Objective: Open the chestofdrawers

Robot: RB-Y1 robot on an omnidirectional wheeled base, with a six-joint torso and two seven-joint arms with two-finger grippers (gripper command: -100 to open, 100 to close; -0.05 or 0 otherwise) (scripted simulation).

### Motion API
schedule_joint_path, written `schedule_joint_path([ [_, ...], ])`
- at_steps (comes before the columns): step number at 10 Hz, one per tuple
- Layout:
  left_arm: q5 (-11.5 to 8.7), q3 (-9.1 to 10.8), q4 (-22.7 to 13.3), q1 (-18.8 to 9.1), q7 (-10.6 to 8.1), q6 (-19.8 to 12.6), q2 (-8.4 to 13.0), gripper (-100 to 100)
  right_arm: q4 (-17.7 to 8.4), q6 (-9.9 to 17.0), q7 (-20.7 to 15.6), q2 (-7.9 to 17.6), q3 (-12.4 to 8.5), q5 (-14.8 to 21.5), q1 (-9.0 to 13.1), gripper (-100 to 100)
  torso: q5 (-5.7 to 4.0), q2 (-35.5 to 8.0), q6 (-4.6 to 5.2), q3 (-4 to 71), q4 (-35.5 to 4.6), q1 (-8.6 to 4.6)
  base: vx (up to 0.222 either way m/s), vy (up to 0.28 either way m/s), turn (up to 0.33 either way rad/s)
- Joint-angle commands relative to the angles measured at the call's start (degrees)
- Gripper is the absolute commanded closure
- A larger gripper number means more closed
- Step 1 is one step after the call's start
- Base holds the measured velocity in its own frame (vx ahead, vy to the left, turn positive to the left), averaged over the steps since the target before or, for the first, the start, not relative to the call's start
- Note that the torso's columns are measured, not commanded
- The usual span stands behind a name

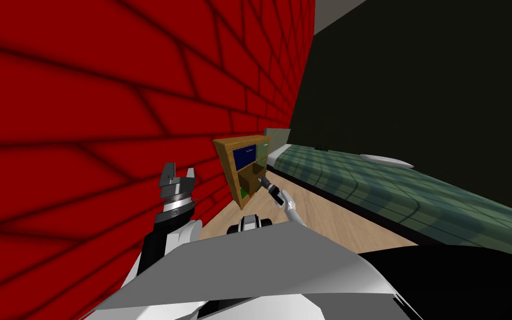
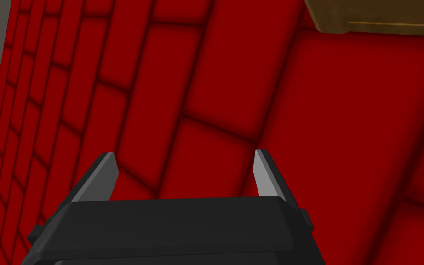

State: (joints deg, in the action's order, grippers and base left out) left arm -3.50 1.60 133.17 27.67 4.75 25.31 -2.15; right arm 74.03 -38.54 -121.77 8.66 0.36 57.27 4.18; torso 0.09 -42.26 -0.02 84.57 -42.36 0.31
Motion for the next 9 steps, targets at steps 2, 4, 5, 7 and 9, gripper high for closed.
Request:
schedule_joint_path([
  [2,0.00,-0.01,0.01,0.01,0.00,0.01,-0.01,0,-0.89,1.00,4.87,4.72,-1.47,-0.65,3.40,-100,0.03,0.38,-0.01,0.25,0.22,0.13,-0.066,0.111,0.069],
  [4,0.00,-0.01,0.01,0.01,0.00,0.01,-0.01,0,-1.68,1.33,7.10,7.12,-2.35,-1.08,5.27,-100,-0.13,-0.02,0.03,0.00,0.08,-0.45,-0.079,0.070,0.082],
  [5,0.00,0.00,0.01,0.01,0.00,0.00,-0.01,0,-1.68,1.33,7.10,7.12,-2.35,-1.08,5.27,-100,-0.14,-0.11,0.03,-0.06,0.05,-0.47,-0.048,0.032,0.021],
  [7,0.00,0.00,0.01,0.01,0.00,0.00,0.00,0,-2.47,1.66,9.34,9.53,-3.22,-1.50,7.15,-100,-0.10,-0.01,0.04,0.01,0.04,-0.40,-0.052,0.036,0.068],
  [9,0.00,0.00,0.01,0.01,0.00,0.01,0.00,0,-2.89,1.65,9.50,9.72,-3.18,-1.50,7.09,-100,0.03,-0.25,0.09,-0.14,-0.22,-0.22,-0.050,0.043,0.042],
])
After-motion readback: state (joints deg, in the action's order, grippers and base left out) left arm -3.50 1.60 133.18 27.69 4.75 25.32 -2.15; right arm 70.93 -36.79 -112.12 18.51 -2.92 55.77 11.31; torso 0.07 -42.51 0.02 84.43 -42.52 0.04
